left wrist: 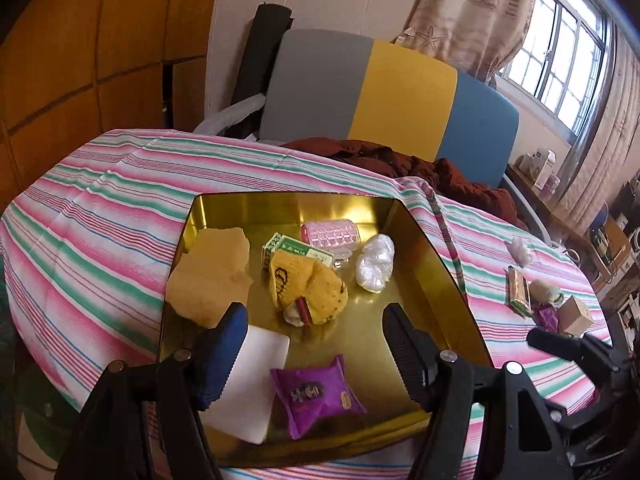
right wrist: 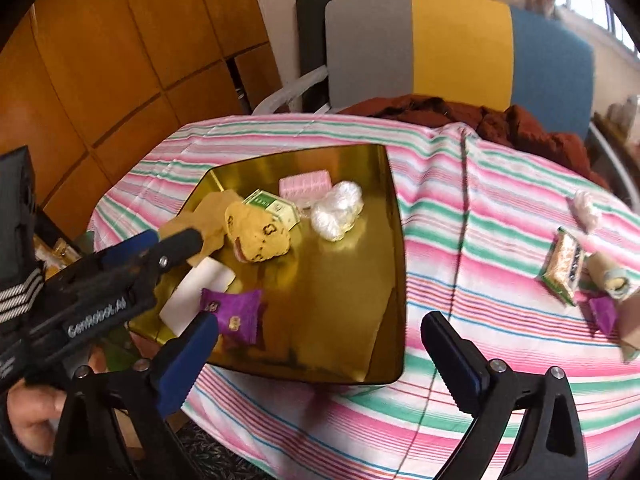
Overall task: Organize objects
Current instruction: 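Move the right tool from the tray to the cream box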
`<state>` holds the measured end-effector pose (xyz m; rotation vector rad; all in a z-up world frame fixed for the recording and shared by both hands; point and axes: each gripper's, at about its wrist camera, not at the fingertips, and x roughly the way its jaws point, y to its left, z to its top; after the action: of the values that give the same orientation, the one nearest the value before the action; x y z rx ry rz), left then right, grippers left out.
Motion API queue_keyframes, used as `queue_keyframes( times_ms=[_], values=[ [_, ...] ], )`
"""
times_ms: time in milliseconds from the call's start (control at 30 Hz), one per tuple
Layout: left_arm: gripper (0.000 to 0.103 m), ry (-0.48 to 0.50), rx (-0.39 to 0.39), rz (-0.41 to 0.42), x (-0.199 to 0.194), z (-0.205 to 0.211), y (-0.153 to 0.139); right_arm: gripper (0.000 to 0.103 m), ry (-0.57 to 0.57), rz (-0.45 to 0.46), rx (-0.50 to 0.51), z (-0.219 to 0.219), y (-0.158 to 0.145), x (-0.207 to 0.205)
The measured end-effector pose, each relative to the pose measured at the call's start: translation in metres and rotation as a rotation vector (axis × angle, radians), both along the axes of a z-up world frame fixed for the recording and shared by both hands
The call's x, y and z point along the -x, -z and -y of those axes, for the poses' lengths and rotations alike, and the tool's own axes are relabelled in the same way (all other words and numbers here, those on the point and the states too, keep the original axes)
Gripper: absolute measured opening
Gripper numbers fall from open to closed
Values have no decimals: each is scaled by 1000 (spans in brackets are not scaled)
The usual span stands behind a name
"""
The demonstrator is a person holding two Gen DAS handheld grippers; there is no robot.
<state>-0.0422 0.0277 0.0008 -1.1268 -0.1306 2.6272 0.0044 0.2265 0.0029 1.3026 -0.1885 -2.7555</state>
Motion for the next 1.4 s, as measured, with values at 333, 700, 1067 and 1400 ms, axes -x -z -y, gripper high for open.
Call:
queue_keyframes(
  times_ms=[333,700,1067,1400],
  values=[
    [71,-39,21,-3,-21,1,1,103,87,-67,-116,-2,-7,-6],
    [71,-23,45,16,-26,-4,9,103,159,-80,-118,-20,-8,-5],
    [71,49,74,25,-27,-23,13,103,210,-62,-117,-48,0,-5],
    [71,107,85,36,-26,-38,17,103,389,-5,-85,-134,7,-16]
  ],
)
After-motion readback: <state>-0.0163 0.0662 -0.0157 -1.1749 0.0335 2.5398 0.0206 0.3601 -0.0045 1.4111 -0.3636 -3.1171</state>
